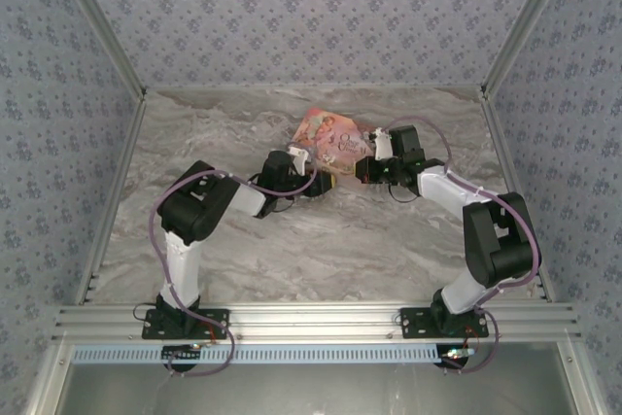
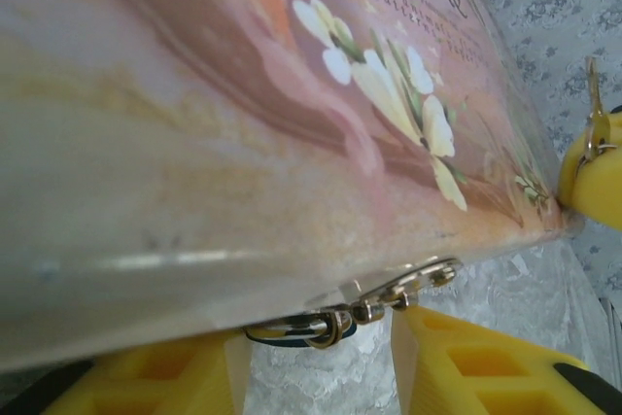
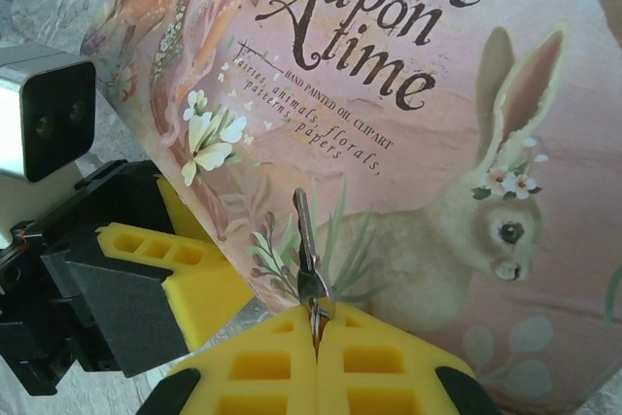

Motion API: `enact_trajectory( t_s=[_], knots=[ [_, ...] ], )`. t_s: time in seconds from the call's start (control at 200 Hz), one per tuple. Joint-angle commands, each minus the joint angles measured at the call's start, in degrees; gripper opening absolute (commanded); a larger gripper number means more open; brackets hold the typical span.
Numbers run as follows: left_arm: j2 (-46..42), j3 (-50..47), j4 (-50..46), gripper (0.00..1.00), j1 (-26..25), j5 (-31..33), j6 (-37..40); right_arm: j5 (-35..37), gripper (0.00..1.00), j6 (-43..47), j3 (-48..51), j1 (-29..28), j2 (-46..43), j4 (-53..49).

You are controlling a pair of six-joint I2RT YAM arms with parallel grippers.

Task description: Unlock the padlock with the key

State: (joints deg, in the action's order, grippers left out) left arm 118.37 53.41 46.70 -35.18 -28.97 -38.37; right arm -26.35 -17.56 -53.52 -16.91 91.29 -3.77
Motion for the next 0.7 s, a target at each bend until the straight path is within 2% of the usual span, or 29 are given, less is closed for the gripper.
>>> enact_trajectory(
  t_s=[0.0, 0.35, 0.695],
  knots=[
    [0.54, 0.36, 4.77, 0.42, -1.08, 2.17, -2.62, 0.55, 0.0, -0.28, 1.22, -0.45, 0.04, -2.87],
    [1.11, 0.65, 4.99, 0.34, -1.34, 6.02, -7.14, 0.44, 0.0, -0.46, 1.26, -0.66, -0.05, -2.91],
    [3.01, 0.97, 8.04, 0.37, -2.33, 8.12, -13.53, 0.69, 0.0, -0.8, 1.28, -0.94, 0.16, -2.82]
  ],
)
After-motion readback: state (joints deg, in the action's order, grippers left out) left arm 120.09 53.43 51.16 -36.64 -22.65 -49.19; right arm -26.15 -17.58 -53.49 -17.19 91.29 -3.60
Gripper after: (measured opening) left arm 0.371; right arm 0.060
